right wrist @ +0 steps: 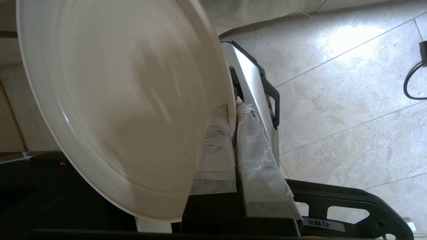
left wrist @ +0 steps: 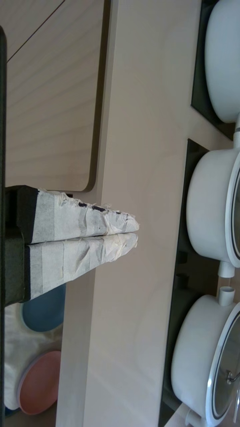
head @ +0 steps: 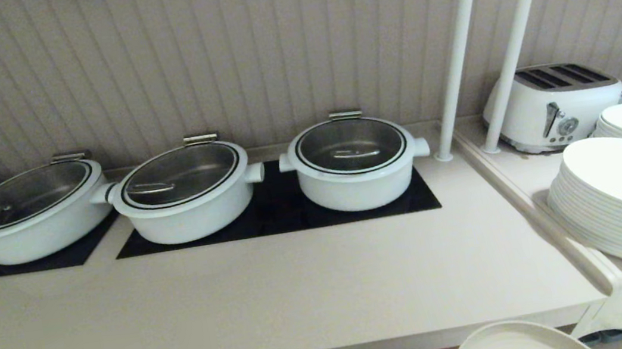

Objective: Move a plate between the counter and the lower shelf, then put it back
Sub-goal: Put the plate in the cupboard

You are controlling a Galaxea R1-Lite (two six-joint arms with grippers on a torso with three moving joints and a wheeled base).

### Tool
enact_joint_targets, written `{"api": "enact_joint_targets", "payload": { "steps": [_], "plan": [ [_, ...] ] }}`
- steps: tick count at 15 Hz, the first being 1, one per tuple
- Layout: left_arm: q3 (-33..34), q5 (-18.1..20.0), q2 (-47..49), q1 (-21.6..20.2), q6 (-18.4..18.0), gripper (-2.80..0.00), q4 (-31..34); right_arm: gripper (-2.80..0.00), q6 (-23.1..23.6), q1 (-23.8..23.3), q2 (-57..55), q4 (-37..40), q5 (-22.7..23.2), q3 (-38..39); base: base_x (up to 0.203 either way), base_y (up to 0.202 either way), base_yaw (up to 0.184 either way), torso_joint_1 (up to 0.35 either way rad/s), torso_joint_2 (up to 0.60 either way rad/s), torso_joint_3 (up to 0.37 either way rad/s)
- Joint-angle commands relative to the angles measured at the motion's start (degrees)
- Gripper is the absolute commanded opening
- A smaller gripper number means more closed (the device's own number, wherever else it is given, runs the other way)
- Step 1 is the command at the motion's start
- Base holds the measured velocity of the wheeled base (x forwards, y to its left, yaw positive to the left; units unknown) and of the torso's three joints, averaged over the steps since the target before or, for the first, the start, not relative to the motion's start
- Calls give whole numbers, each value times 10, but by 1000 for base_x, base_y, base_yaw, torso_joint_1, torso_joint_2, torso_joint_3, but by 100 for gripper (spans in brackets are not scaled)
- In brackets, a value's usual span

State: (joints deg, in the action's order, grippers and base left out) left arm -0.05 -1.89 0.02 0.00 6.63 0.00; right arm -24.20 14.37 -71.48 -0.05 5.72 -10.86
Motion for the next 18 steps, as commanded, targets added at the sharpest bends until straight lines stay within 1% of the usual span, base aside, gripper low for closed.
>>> {"api": "enact_joint_targets", "payload": {
  "steps": [1,3,5,10,18],
  "plan": [
    [0,0,0,0,0,-280,0,-280,-1,-4,-3,0,-3,0,0,0,0,0,0,0],
    [0,0,0,0,0,-280,0,-280,-4,-7,5,1,-29,2,0,0,0,0,0,0],
    [0,0,0,0,0,-280,0,-280,-14,-12,26,7,-33,6,0,0,0,0,0,0],
    [0,0,0,0,0,-280,0,-280,-17,-16,11,0,-32,12,0,0,0,0,0,0],
    [0,0,0,0,0,-280,0,-280,-17,-16,17,0,-30,9,0,0,0,0,0,0]
  ]
}}
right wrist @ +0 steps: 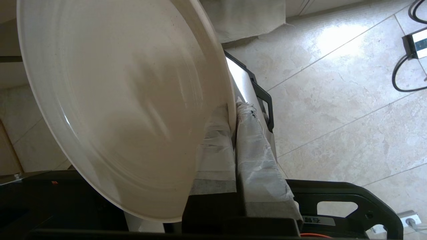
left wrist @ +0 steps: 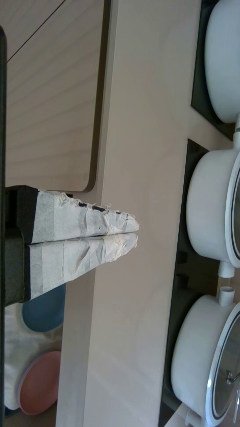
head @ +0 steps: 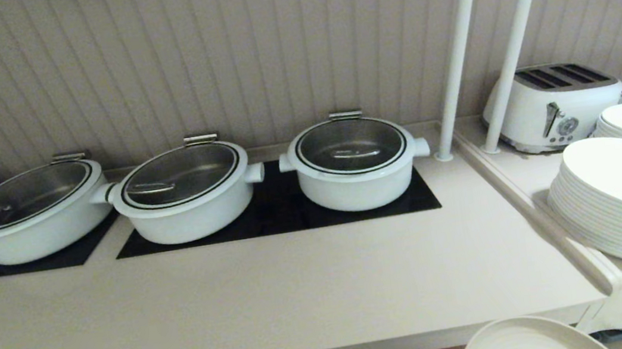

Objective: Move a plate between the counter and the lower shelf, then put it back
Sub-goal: Put the plate in the cupboard

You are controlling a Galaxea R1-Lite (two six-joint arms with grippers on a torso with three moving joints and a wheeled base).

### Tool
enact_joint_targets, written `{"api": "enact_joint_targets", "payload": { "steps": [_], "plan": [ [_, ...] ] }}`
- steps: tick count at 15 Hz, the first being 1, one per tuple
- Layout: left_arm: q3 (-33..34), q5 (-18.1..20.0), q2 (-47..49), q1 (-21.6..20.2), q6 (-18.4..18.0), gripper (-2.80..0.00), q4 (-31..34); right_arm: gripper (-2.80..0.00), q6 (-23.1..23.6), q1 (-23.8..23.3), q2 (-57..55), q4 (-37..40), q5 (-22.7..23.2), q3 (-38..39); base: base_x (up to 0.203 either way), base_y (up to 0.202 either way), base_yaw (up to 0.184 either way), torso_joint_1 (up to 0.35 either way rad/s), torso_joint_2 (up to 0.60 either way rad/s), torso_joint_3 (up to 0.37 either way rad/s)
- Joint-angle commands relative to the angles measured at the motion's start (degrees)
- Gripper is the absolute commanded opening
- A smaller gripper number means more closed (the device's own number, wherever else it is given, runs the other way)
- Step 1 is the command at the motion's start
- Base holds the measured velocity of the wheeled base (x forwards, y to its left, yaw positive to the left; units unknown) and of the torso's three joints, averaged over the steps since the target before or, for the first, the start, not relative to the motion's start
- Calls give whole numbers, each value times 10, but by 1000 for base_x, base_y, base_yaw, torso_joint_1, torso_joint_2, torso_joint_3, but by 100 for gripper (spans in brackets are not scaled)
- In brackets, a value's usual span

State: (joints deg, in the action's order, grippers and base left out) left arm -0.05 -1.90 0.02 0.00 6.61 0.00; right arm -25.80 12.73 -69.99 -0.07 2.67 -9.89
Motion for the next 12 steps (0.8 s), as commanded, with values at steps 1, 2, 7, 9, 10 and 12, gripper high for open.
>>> {"api": "enact_joint_targets", "payload": {
  "steps": [1,2,7,9,10,12],
  "plan": [
    [0,0,0,0,1,-280,0,-280,-2,0,2,0,1,0,0,0,0,0,0,0],
    [0,0,0,0,1,-280,0,-280,-3,0,5,0,1,-2,0,0,0,0,0,0],
    [0,0,0,0,1,-280,0,-280,-20,0,6,1,2,-9,0,0,0,0,0,0],
    [0,0,0,0,1,-280,0,-280,-32,0,10,1,28,-9,0,0,0,0,0,0],
    [0,0,0,0,1,-280,0,-280,-46,0,22,2,54,-9,0,0,0,0,0,0],
    [0,0,0,0,1,-280,0,-280,-53,0,35,6,66,-9,0,0,0,0,0,0]
  ]
}}
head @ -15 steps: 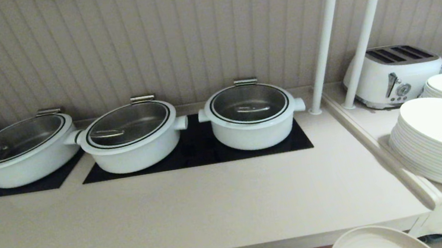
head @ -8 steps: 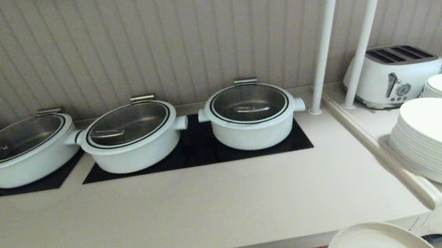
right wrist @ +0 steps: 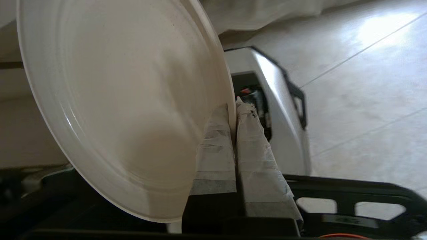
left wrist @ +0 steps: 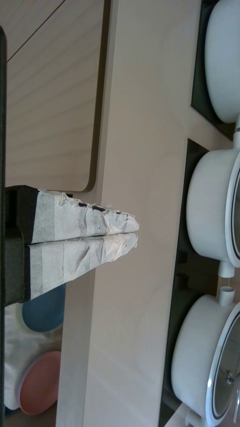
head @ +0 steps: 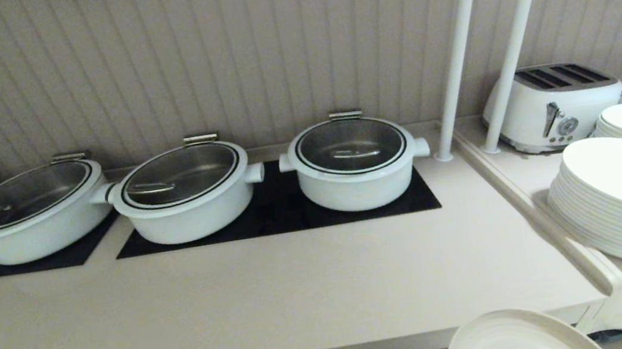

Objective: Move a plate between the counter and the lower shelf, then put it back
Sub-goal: Put the plate in the cupboard

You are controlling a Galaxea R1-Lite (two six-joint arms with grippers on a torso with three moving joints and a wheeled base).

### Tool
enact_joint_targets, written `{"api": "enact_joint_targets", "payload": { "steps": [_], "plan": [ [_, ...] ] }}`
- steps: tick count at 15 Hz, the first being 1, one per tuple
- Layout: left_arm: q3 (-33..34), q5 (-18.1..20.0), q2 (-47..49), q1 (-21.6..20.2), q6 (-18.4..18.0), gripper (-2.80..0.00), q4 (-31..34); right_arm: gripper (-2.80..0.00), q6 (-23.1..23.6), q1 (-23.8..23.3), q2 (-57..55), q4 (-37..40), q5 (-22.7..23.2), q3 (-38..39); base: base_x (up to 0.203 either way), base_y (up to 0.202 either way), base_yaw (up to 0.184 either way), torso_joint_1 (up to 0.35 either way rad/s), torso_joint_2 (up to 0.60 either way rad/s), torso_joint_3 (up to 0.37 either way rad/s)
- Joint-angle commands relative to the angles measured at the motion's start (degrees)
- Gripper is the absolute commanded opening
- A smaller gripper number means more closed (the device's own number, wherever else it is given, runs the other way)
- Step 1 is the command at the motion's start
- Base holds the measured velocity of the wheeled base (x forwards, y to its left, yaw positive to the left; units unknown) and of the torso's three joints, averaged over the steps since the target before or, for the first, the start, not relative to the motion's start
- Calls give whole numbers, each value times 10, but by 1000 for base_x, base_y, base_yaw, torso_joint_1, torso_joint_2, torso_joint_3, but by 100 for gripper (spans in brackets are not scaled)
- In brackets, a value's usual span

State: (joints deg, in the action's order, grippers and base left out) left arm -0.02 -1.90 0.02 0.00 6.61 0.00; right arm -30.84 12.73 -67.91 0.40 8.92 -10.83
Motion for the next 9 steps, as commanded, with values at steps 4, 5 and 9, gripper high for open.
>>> {"api": "enact_joint_targets", "payload": {
  "steps": [4,5,9],
  "plan": [
    [0,0,0,0,1,-280,0,-280,-2,0,21,19,2,4,0,0,0,0,0,0],
    [0,0,0,0,1,-280,0,-280,-2,0,21,21,2,4,0,0,0,0,0,0],
    [0,0,0,0,1,-280,0,-280,-2,0,22,19,2,14,0,0,0,0,0,0]
  ]
}}
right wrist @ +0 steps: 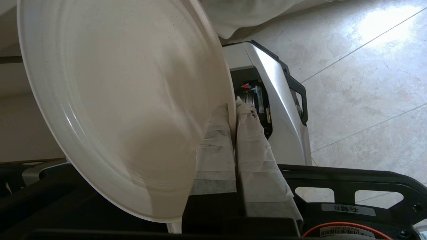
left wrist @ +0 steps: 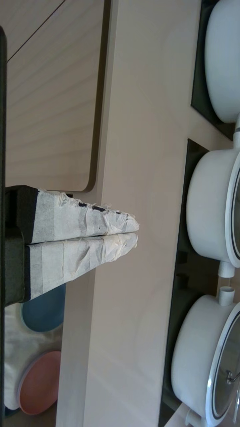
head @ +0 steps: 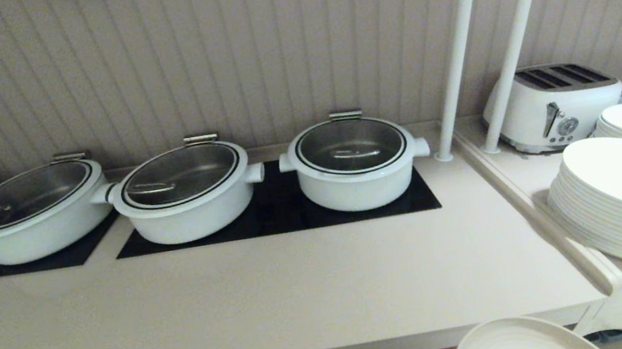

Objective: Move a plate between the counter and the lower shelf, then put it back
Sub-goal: Put the plate in the cupboard

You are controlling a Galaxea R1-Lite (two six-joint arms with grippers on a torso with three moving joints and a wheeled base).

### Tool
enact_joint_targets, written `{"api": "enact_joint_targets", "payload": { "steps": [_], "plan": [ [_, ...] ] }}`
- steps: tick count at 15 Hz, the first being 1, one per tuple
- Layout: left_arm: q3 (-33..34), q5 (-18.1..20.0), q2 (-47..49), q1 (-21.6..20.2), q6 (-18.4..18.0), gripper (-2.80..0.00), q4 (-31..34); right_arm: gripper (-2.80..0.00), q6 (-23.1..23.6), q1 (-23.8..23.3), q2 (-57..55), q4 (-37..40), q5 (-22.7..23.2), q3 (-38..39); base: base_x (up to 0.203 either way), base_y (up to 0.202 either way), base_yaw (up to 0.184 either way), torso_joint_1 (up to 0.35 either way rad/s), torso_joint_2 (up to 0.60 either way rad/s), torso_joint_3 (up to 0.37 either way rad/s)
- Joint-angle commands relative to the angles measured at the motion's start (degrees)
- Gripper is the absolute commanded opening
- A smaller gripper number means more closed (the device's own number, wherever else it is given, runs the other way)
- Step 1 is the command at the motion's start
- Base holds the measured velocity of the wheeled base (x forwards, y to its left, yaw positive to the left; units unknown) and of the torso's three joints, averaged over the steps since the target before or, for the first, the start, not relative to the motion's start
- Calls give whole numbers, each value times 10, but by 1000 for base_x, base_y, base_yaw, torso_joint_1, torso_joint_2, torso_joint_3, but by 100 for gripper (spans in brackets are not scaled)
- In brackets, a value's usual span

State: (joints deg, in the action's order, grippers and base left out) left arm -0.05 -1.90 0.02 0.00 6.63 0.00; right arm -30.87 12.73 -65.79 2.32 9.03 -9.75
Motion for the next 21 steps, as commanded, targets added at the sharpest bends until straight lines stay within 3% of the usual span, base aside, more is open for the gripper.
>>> {"api": "enact_joint_targets", "payload": {
  "steps": [1,15,21],
  "plan": [
    [0,0,0,0,1,-280,0,-280,-2,0,1,0,0,3,0,0,0,0,0,0],
    [0,0,0,0,1,-280,0,-280,-1,0,53,5,0,41,0,0,0,0,0,0],
    [0,0,0,0,1,-280,0,-280,-1,0,85,48,0,40,0,0,0,-22,47,26]
  ]
}}
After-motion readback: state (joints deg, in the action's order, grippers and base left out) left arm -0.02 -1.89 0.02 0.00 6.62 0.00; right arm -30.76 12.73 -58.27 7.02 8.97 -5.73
